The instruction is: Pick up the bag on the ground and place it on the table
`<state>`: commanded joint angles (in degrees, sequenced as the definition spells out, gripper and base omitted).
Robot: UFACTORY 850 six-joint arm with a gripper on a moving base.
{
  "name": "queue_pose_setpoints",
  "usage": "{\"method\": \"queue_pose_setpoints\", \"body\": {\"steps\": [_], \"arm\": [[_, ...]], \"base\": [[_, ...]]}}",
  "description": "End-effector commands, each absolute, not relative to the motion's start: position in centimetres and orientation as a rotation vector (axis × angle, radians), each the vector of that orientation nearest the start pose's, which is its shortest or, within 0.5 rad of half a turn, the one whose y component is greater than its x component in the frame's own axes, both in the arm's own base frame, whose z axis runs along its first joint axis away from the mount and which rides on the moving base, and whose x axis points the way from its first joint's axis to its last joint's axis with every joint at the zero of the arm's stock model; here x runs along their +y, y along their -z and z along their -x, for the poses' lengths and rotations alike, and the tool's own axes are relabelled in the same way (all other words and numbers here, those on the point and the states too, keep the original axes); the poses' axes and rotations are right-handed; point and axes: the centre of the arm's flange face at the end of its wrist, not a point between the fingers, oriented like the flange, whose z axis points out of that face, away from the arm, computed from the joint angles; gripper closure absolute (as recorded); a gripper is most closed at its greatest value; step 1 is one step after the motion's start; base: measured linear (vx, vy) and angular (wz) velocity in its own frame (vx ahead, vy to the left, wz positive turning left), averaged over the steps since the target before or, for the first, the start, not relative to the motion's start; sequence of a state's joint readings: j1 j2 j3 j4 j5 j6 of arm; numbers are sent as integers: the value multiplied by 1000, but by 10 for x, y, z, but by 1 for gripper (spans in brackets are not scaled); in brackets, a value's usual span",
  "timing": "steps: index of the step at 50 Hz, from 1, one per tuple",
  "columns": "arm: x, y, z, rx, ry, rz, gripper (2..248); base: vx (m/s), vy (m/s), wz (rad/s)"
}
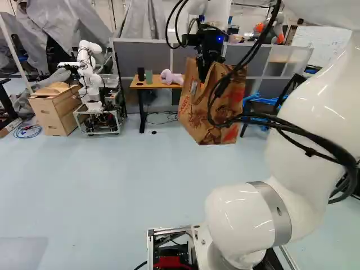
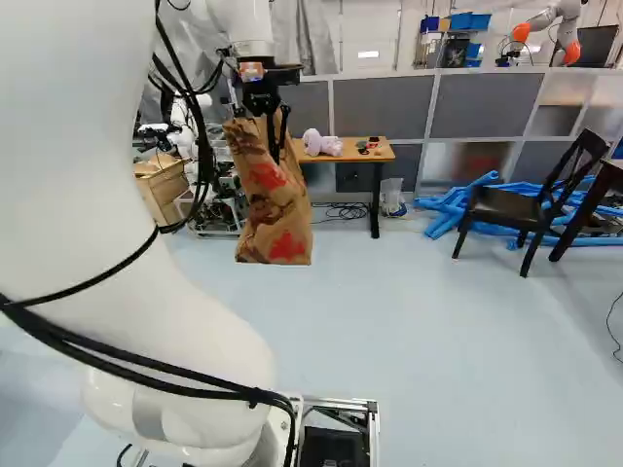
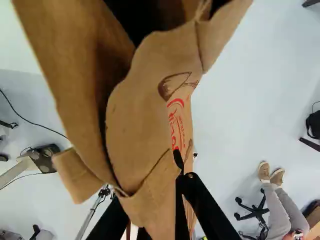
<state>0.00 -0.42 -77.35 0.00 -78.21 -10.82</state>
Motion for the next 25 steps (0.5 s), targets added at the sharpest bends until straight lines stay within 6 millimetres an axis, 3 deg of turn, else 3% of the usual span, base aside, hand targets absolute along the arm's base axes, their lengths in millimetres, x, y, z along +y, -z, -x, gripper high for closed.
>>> {"method": "queue_pose_setpoints", "body": {"steps": [25], "arm": [[0,-755,-456,-296,-27,3126,229]], "base": [[0,0,0]]}}
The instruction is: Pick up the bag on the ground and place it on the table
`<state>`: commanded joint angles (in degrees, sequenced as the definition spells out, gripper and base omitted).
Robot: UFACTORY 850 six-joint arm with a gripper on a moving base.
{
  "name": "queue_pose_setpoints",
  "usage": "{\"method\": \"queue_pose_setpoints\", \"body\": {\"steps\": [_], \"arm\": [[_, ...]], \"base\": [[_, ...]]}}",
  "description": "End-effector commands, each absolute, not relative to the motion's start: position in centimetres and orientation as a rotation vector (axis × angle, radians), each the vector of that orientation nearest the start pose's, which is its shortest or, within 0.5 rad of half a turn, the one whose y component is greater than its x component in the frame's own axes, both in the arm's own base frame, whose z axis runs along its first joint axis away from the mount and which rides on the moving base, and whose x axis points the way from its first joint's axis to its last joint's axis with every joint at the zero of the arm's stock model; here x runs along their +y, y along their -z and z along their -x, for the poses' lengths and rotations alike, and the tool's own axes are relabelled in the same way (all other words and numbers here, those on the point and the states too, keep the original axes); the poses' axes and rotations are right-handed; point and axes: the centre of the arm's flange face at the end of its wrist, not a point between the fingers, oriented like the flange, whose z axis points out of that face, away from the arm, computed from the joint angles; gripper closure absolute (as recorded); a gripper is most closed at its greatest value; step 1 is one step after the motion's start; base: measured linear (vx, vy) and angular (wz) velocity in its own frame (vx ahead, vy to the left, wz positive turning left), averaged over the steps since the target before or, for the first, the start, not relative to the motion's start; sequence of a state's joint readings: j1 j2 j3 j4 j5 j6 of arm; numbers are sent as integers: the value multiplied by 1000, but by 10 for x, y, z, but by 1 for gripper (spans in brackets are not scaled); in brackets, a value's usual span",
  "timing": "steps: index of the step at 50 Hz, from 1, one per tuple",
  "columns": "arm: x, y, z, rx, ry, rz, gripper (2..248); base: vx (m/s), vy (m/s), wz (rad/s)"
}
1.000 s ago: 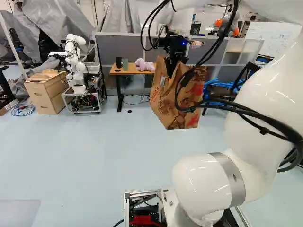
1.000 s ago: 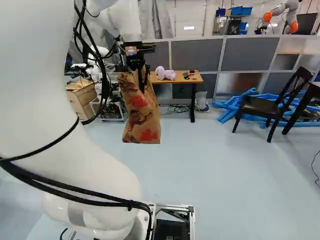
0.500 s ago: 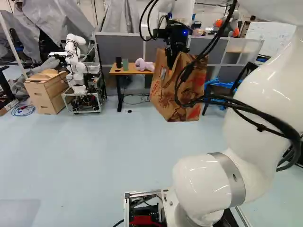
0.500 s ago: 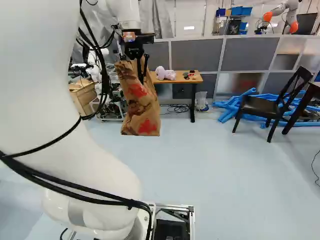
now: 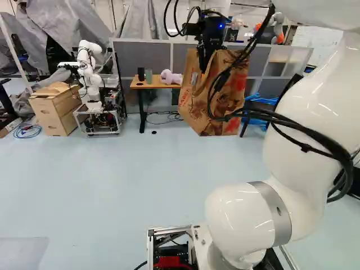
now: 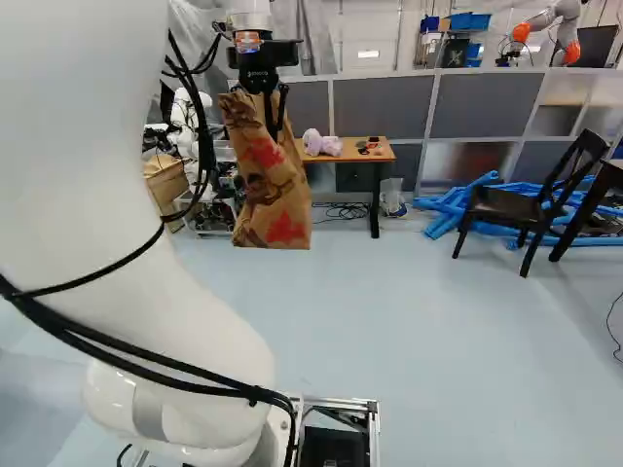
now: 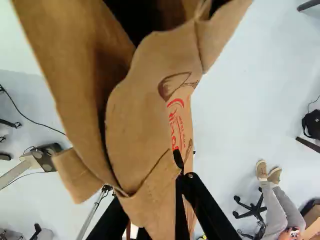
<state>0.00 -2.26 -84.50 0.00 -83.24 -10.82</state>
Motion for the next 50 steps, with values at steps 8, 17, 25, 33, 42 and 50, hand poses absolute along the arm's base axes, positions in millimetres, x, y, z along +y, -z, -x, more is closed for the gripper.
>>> {"method": "queue_pose_setpoints", "body": {"steps": [8,17,25,33,42,50], "arm": [[0,-768,-458,-296,-24,3126,229],[0,-782,-460,-296,-20,3126,229],[0,-795,-462,-296,-16,3127,229],[0,-808,-463,-296,-11,3127,229],[0,-814,-467,-296,-16,3127,229],[0,-815,-469,-296,-16,3127,229]], "base": [[0,0,0],[0,0,0],[0,0,0],[0,0,0],[0,0,0],[0,0,0]]}}
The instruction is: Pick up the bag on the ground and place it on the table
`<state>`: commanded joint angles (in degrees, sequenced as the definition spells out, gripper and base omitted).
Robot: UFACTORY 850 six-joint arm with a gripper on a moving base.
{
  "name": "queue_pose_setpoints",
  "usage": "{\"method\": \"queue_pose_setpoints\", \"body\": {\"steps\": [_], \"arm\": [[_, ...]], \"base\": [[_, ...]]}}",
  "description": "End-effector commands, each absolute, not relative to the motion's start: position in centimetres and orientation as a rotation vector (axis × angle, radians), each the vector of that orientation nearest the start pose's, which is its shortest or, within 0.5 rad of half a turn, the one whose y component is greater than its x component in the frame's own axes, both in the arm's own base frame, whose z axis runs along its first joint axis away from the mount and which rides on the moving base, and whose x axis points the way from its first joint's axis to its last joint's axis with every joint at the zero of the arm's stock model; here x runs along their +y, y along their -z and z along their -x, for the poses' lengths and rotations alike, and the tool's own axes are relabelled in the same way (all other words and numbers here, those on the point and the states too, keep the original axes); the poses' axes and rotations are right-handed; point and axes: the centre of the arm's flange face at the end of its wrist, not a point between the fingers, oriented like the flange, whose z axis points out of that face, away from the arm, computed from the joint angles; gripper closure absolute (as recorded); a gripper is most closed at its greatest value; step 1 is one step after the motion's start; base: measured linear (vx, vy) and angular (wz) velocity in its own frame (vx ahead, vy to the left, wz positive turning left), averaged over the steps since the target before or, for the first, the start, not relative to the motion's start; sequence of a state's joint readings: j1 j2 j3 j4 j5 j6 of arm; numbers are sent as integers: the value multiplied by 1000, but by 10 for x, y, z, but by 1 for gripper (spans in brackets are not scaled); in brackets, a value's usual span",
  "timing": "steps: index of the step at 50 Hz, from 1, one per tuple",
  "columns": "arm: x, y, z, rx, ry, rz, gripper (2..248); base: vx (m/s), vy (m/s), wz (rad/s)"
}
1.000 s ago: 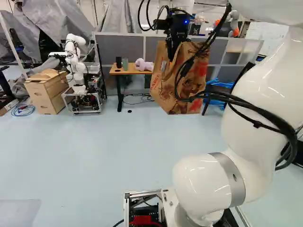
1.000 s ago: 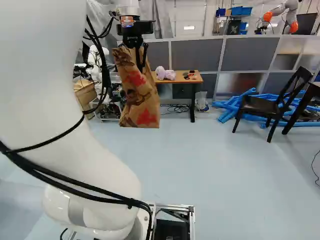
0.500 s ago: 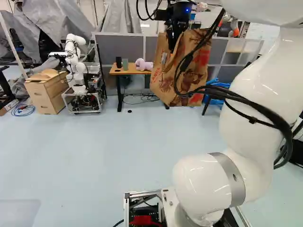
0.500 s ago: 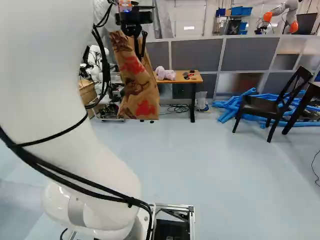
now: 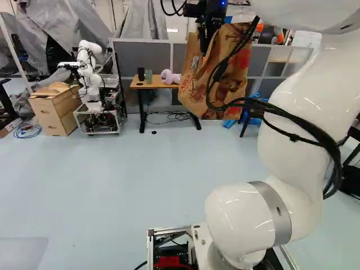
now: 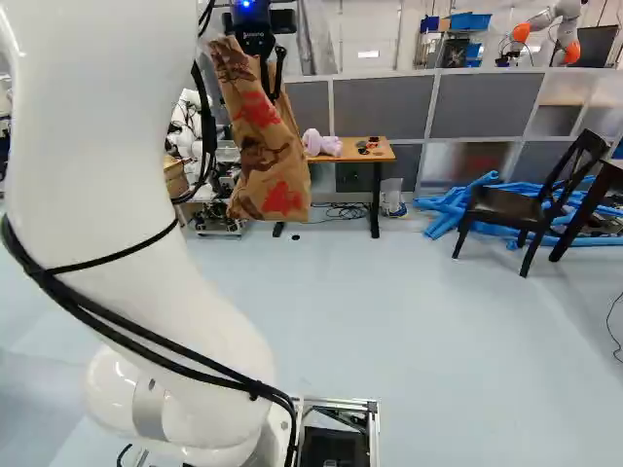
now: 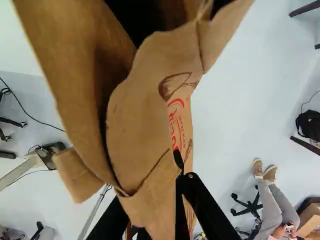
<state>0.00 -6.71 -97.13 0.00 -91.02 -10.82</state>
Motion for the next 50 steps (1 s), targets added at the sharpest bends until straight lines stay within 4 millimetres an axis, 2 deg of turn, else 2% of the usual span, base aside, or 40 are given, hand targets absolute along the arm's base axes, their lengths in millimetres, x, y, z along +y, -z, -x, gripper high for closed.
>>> {"method": "queue_pose_setpoints", "body": {"steps": [26,50], "arm": [[0,-815,-470,-296,-16,3127,229],[0,-815,-470,-296,-16,3127,229]], "base": [[9,0,-1],[95,1,-6]]}}
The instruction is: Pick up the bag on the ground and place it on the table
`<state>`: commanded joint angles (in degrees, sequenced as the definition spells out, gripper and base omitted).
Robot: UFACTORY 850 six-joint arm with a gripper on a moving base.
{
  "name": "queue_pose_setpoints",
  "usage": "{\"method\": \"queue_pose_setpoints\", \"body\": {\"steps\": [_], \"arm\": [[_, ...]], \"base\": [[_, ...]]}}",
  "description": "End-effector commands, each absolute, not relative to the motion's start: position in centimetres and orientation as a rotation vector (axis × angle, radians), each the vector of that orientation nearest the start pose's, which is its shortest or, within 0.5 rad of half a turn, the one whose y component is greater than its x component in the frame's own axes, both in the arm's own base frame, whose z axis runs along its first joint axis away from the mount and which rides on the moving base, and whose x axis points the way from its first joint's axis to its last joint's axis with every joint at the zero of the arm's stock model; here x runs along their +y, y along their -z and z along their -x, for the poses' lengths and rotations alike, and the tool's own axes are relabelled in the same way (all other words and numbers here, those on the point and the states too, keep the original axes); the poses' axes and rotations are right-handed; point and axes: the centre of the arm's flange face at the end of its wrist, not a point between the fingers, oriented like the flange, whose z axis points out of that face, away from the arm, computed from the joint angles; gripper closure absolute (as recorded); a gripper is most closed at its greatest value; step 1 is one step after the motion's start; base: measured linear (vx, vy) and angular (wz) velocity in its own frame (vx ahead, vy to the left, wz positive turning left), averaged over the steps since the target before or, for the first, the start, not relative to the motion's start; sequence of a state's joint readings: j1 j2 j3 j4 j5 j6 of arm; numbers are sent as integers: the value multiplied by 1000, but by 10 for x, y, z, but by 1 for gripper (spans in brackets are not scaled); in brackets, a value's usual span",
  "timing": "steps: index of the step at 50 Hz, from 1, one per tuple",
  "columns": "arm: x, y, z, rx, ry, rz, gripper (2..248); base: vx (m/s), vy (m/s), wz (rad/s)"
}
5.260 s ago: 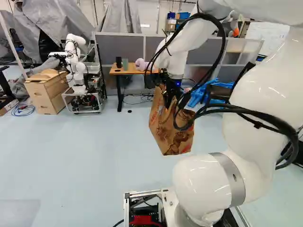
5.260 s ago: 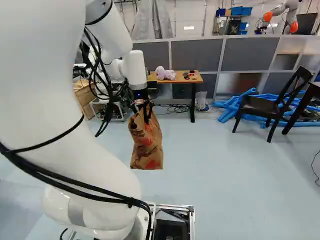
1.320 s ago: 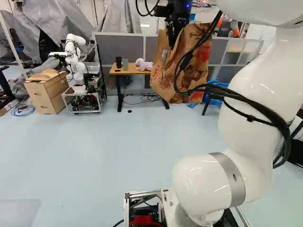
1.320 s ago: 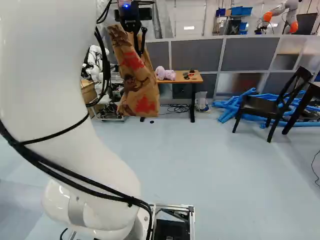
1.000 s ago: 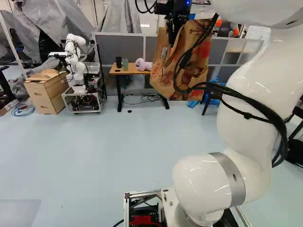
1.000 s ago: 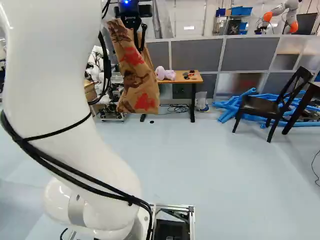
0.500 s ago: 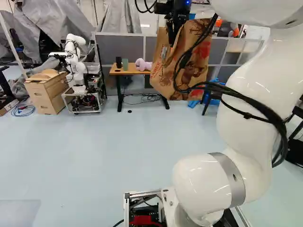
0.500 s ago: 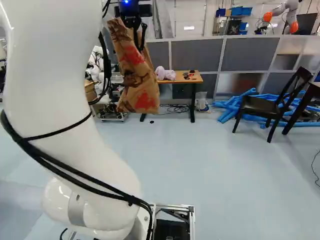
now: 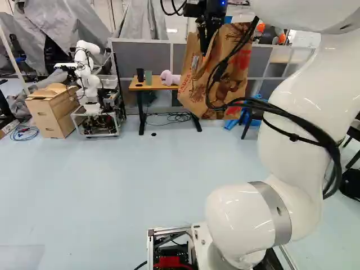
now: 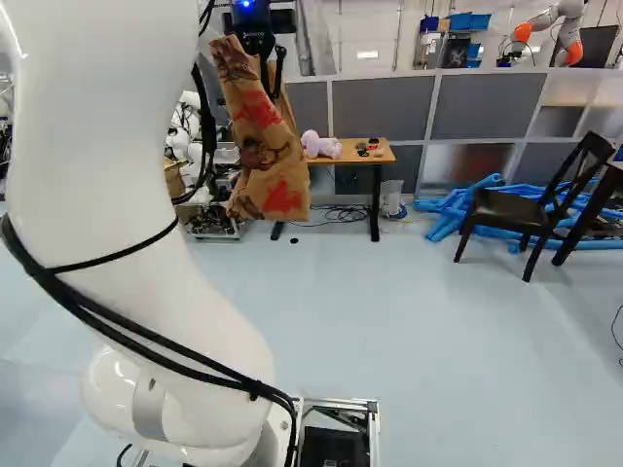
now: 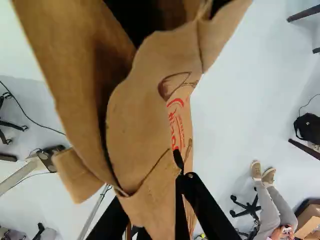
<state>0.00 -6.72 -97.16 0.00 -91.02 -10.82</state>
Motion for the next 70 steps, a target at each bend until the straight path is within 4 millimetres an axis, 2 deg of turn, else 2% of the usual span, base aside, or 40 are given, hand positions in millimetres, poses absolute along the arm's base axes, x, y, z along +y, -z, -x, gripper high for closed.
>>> {"method": "queue_pose_setpoints", "body": {"steps": [70], "arm": [[0,-815,-470,-296,-16,3127,229]], "base": [[153,2,-11]]}}
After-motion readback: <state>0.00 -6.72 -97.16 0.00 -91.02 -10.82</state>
